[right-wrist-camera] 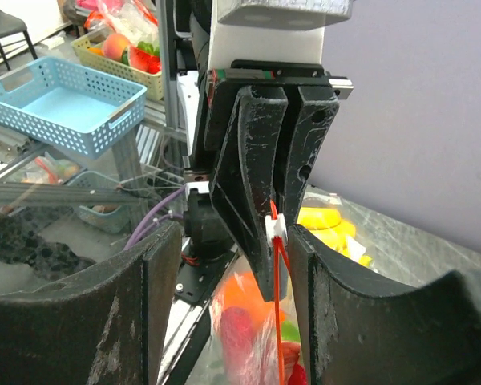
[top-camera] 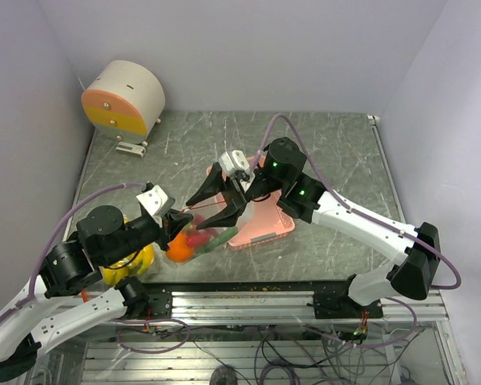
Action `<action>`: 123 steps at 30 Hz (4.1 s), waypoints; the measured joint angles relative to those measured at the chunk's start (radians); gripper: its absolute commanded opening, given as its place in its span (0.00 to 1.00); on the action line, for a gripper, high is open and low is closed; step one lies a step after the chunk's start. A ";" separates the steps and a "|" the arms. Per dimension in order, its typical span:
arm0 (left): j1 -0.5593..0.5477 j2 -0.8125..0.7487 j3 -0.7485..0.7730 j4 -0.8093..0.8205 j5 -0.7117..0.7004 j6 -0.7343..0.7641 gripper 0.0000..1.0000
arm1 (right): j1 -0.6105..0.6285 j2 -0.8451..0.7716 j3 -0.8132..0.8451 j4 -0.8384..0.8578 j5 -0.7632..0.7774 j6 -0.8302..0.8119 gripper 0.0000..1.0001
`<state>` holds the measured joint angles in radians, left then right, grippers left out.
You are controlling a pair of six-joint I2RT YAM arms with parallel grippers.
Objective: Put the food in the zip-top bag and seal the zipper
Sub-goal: Zip the zipper food storage bag at the center of the board, then place the zipper food storage bag at the center of the board.
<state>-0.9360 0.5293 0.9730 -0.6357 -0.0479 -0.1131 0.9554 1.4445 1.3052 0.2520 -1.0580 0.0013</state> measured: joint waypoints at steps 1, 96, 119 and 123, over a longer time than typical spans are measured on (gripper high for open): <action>0.000 0.000 0.000 0.000 0.000 0.000 0.07 | 0.000 0.000 0.000 0.010 0.000 0.001 0.54; 0.000 -0.200 0.148 -0.225 -0.309 -0.027 0.07 | -0.219 -0.040 -0.192 -0.154 0.082 -0.151 0.00; 0.000 -0.055 -0.053 0.118 -0.651 -0.100 0.07 | -0.286 -0.045 -0.212 -0.161 0.490 0.103 1.00; 0.000 -0.026 -0.193 0.355 -0.790 -0.068 0.07 | -0.287 -0.076 -0.289 -0.121 0.599 0.175 1.00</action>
<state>-0.9360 0.5037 0.7795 -0.2806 -0.8375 -0.1814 0.6682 1.3685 1.0161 0.1307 -0.4591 0.1761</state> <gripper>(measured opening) 0.074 0.999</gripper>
